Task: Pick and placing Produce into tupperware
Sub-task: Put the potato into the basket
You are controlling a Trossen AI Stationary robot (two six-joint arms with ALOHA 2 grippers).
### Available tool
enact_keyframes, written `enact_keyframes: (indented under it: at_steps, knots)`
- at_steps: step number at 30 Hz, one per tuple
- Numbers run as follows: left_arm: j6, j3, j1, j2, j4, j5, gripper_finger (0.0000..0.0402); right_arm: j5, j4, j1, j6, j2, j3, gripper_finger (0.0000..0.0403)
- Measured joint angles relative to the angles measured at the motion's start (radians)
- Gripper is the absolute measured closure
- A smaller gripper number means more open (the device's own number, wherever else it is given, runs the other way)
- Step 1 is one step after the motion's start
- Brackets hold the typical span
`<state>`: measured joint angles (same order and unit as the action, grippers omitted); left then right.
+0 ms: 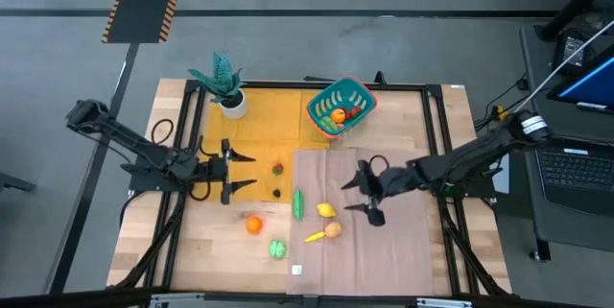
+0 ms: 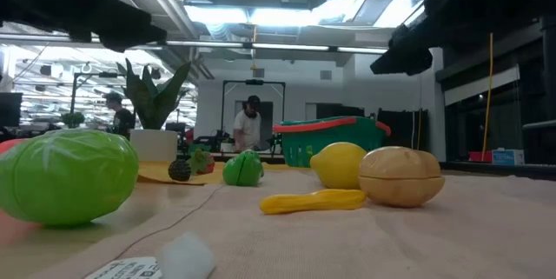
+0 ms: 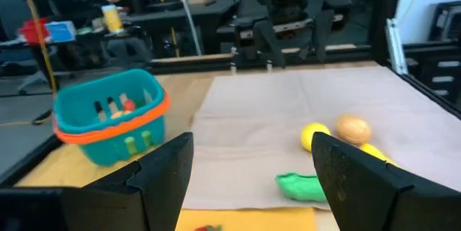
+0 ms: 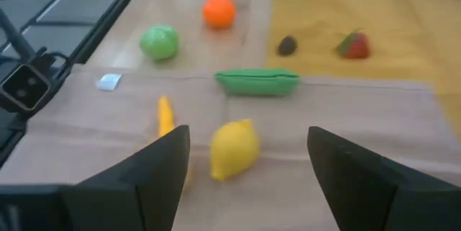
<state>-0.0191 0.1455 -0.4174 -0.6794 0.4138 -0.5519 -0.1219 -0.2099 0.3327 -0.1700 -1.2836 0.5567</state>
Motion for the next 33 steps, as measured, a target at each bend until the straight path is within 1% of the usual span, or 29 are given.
enact_keyframes:
  at_steps: [3, 7, 12, 16, 20, 33]
  knots:
    - [0.028, 0.022, -0.04, -0.054, 0.003, -0.033, 0.0127, -0.046, 0.072, 0.048, -0.03, -0.067, 0.08, 0.0121]
    - [0.04, 0.077, -0.076, -0.163, -0.006, -0.04, 0.0127, -0.11, 0.166, 0.102, -0.062, -0.16, 0.181, 0.0121]
    - [0.04, 0.146, -0.102, -0.304, -0.019, -0.039, 0.0127, -0.13, 0.186, 0.133, -0.089, -0.243, 0.259, 0.0121]
    - [0.066, 0.166, -0.115, -0.38, -0.018, -0.039, 0.0127, -0.132, 0.188, 0.131, -0.114, -0.275, 0.282, 0.0121]
    - [0.088, 0.165, -0.115, -0.41, -0.02, -0.039, 0.0127, -0.132, 0.183, 0.132, -0.11, -0.282, 0.284, 0.0121]
    - [0.091, 0.165, -0.114, -0.409, -0.017, -0.038, 0.0127, -0.132, 0.185, 0.129, -0.082, -0.281, 0.284, 0.0121]
